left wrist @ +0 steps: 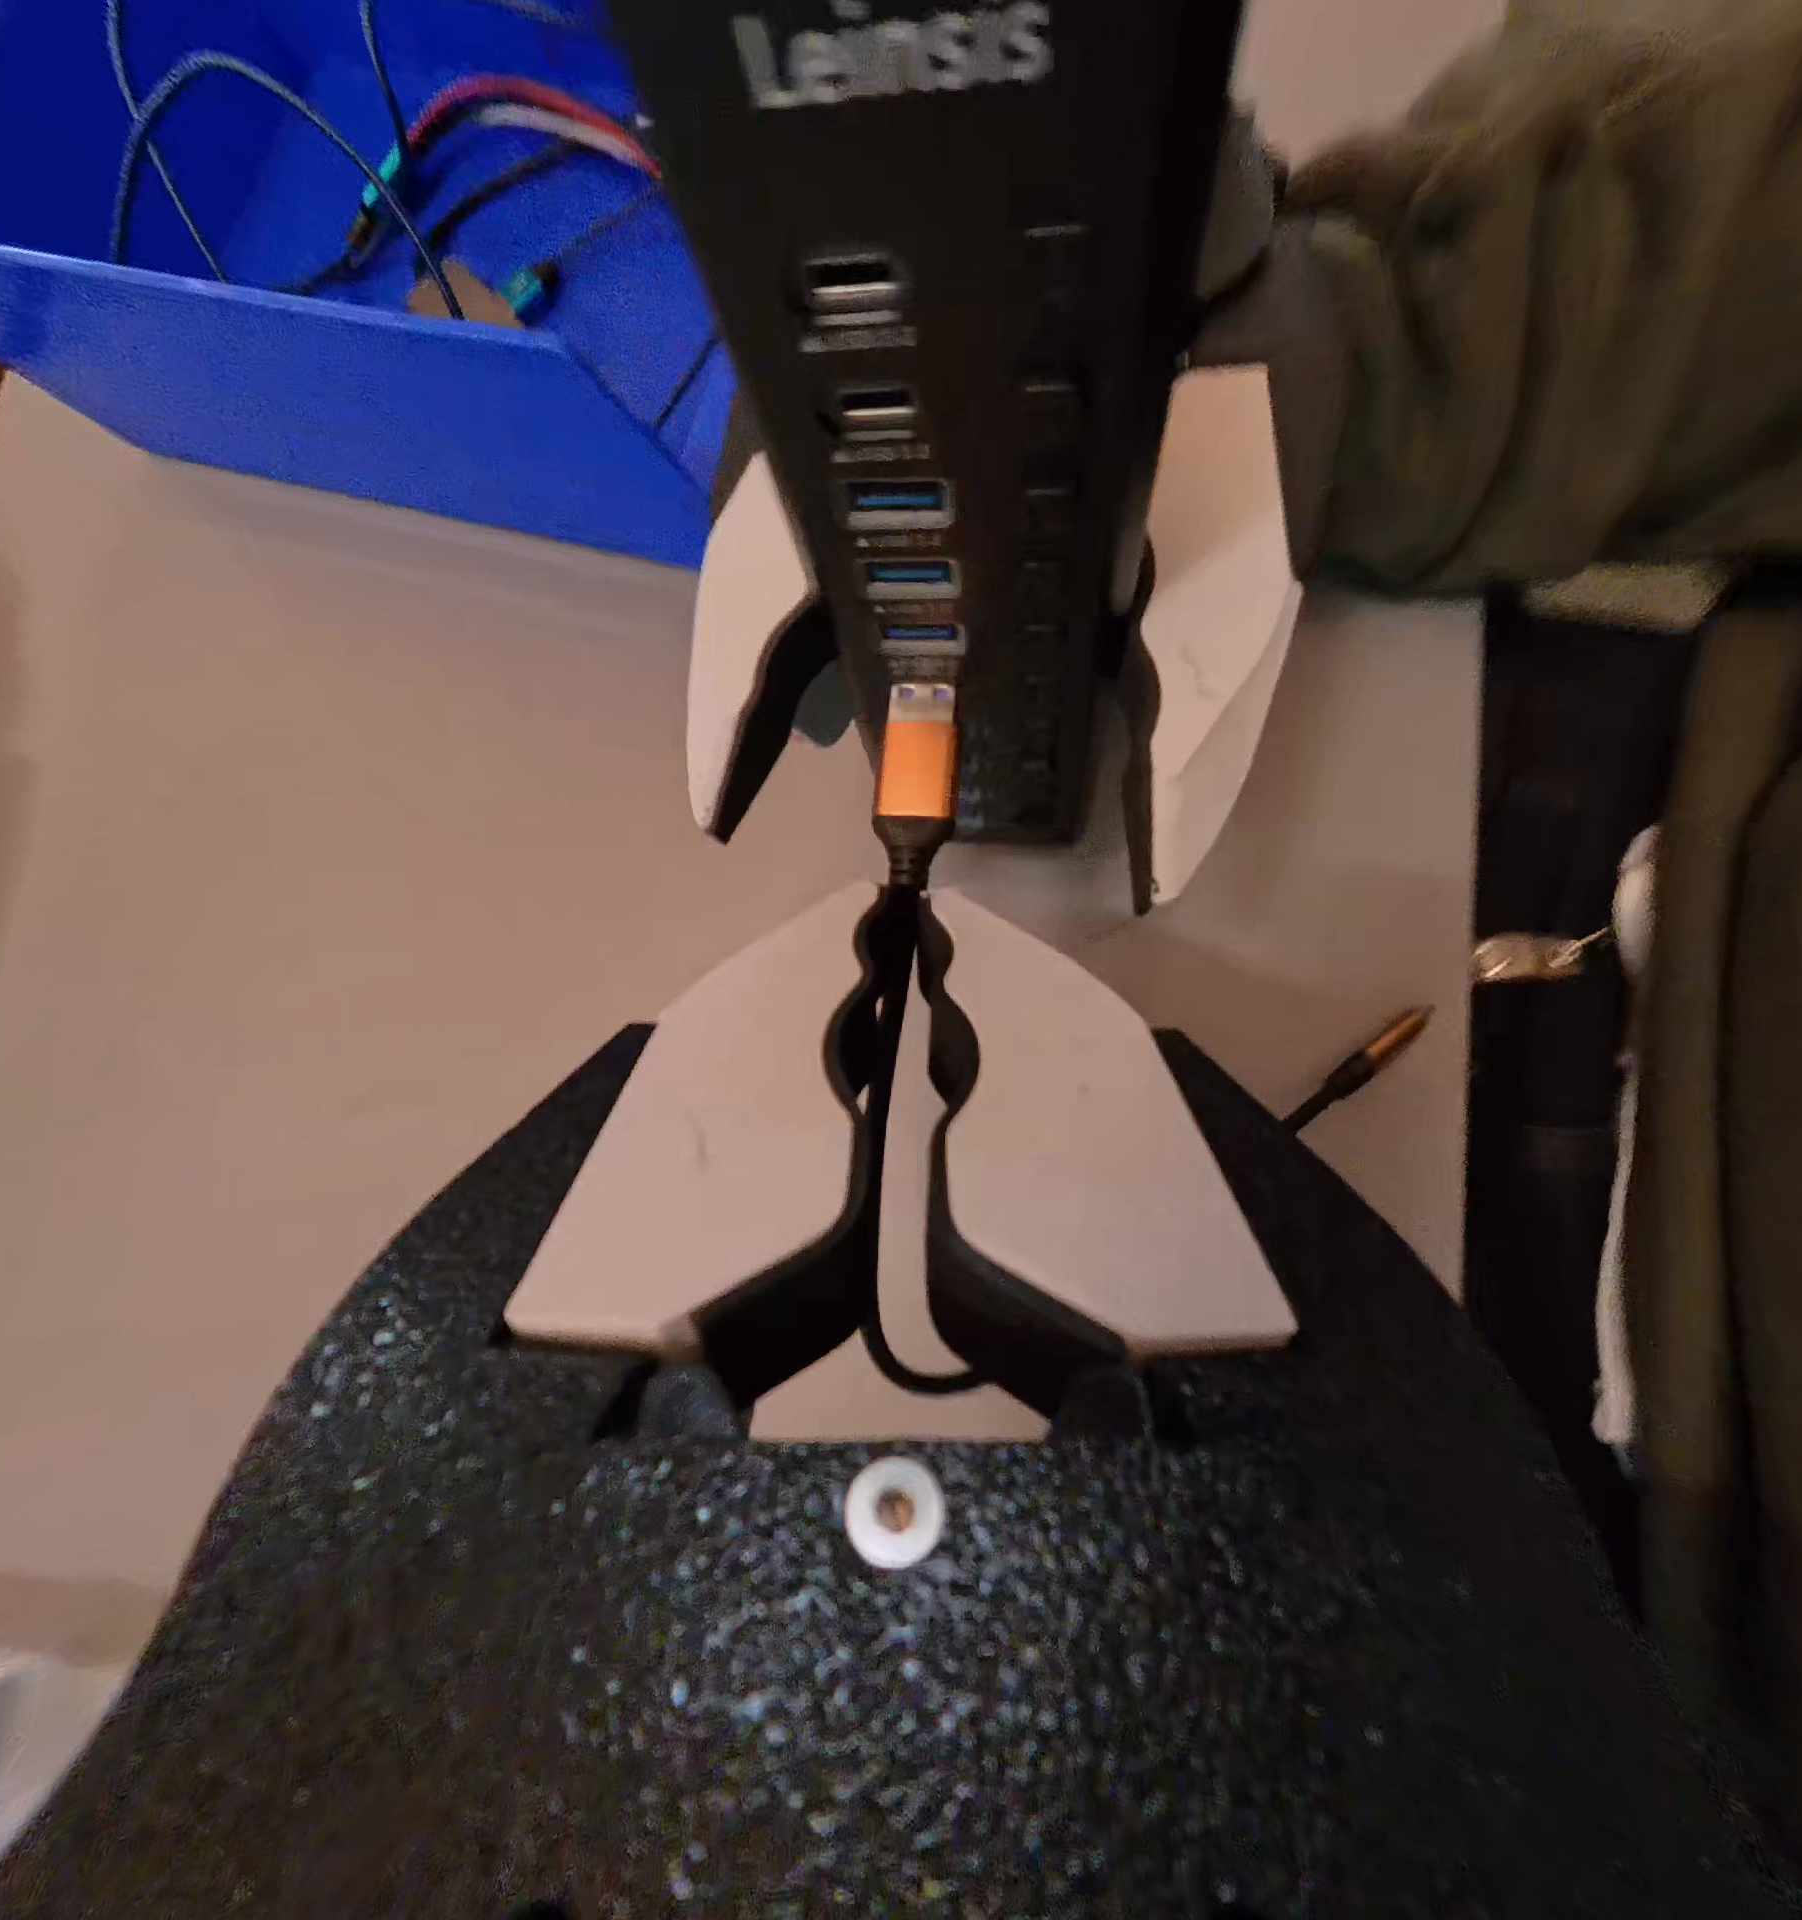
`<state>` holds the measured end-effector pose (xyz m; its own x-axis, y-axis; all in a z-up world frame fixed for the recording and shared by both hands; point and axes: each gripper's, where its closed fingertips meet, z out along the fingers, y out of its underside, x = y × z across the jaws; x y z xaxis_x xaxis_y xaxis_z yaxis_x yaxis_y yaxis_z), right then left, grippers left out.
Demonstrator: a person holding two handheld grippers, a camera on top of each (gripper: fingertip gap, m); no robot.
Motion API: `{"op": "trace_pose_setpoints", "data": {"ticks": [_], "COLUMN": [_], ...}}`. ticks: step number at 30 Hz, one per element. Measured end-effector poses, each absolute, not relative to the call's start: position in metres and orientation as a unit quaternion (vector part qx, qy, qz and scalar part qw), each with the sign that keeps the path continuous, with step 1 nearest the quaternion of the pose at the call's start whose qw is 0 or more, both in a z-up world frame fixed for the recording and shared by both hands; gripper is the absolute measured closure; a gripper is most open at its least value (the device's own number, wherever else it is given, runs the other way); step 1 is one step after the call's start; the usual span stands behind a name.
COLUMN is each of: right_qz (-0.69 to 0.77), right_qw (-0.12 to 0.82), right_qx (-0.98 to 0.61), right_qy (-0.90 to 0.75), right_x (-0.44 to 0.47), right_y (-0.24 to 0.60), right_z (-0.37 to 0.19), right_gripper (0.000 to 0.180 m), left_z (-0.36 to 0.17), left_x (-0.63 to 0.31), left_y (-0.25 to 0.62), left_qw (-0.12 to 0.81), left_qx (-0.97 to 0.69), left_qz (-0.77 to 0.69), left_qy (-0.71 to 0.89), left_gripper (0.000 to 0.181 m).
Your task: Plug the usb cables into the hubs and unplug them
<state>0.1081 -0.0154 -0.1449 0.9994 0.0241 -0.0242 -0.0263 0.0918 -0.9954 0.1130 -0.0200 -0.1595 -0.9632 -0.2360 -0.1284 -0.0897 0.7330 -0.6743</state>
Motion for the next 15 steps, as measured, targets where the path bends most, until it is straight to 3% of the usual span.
{"op": "trace_pose_setpoints", "data": {"ticks": [4,15], "right_qz": [0.019,0.025], "right_qw": [0.739,0.752], "right_qx": [-0.673,-0.659], "right_qy": [-0.005,-0.004], "right_x": [0.105,0.106], "right_y": [-0.015,-0.02], "right_z": [-0.145,-0.14], "right_gripper": [0.106,0.106], "left_z": [-0.15,-0.154], "left_x": [0.112,0.112], "left_y": [-0.024,-0.029], "left_qw": [0.025,0.024], "left_qx": [-0.132,-0.136], "left_qz": [-0.484,-0.576], "left_qy": [0.865,0.806], "left_gripper": [0.178,0.172]}}
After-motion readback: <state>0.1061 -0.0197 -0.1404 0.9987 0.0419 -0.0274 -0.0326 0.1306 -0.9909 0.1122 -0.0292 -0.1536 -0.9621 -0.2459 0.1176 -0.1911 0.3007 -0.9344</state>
